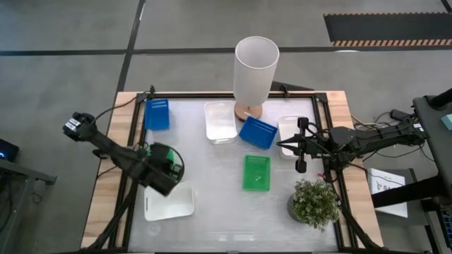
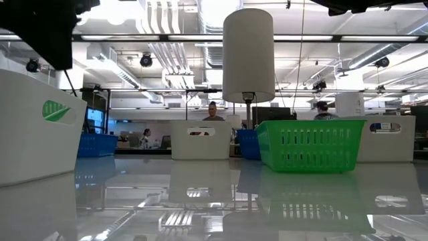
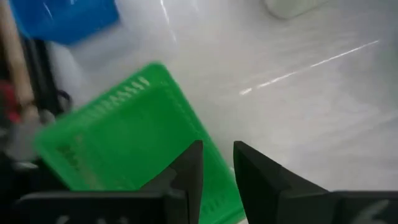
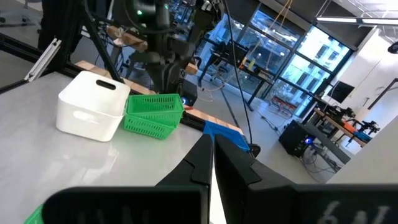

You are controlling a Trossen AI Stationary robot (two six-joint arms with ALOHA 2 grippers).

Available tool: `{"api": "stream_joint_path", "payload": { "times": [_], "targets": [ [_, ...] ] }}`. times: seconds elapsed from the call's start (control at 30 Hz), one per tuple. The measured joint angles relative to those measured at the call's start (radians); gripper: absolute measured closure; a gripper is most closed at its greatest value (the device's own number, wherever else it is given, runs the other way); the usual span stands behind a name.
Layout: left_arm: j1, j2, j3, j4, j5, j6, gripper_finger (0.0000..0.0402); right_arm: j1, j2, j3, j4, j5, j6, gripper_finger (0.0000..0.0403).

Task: Stack baskets by color
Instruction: Stack the top green bin on top of the left green bin on the table

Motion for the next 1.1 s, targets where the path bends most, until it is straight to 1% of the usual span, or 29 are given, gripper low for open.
{"api": "stream_joint_path", "payload": {
  "times": [0.1,0.2,0.33,0.47,0.6,0.7,0.83,1.1],
  "targets": [
    [0.032,0.000,-0.046,0.067,0.034,-0.013,0.0329,0.000,0.000,0.000,-0.012,0.001,-0.007,0.0394],
    [0.059,-0.001,-0.066,0.107,0.050,-0.016,0.0317,0.000,0.000,0.000,-0.016,0.001,-0.012,0.0394],
    [0.072,0.001,-0.087,0.121,0.050,-0.044,0.0284,0.000,-0.001,0.000,-0.025,0.001,-0.015,0.0394],
    [0.084,0.034,-0.115,0.112,0.035,-0.072,0.0254,0.000,-0.002,0.000,-0.046,0.007,-0.029,0.0394],
    [0.097,0.079,-0.118,0.114,0.001,-0.073,0.0245,0.000,-0.003,0.000,-0.044,0.039,-0.033,0.0394],
    [0.109,0.112,-0.119,0.113,-0.003,-0.069,0.0252,0.000,-0.003,0.000,-0.044,0.053,-0.035,0.0394],
    [0.114,0.150,-0.121,0.112,-0.003,-0.067,0.0273,0.000,-0.003,0.000,-0.044,0.053,-0.040,0.0394],
    [0.117,0.170,-0.127,0.112,0.000,-0.068,0.0343,0.000,-0.003,0.000,-0.043,0.053,-0.045,0.0394]
  ]
}}
